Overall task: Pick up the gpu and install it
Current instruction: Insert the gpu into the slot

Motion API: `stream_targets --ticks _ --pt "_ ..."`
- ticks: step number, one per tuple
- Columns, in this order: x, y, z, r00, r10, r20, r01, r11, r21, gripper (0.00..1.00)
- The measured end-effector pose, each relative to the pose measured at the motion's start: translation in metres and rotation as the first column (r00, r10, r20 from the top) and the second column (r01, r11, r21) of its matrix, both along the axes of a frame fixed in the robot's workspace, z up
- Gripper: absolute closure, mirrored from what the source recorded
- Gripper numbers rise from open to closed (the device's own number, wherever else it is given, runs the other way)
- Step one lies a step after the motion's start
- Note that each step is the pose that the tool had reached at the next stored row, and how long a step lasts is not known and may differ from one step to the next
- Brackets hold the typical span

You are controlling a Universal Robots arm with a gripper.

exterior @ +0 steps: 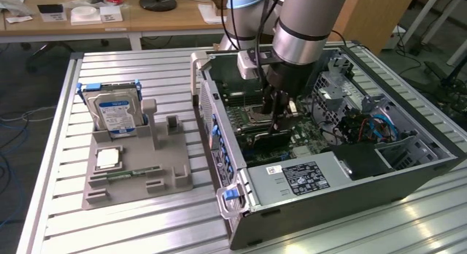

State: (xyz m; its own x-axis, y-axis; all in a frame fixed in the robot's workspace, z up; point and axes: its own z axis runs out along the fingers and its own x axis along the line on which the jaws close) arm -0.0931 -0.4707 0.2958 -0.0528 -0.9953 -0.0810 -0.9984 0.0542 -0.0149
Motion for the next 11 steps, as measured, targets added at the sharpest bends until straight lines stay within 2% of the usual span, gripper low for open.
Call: stream_targets --ticks 3,11 --pt "0.0000 0.0001 0.0053 1.0000 0.000 0.0000 0.000 1.0000 0.0000 0.42" --pt "0.0000 0.0001 0.0067 1.0000 0.000 -0.0003 0.000 1.0000 -0.0008 0.42"
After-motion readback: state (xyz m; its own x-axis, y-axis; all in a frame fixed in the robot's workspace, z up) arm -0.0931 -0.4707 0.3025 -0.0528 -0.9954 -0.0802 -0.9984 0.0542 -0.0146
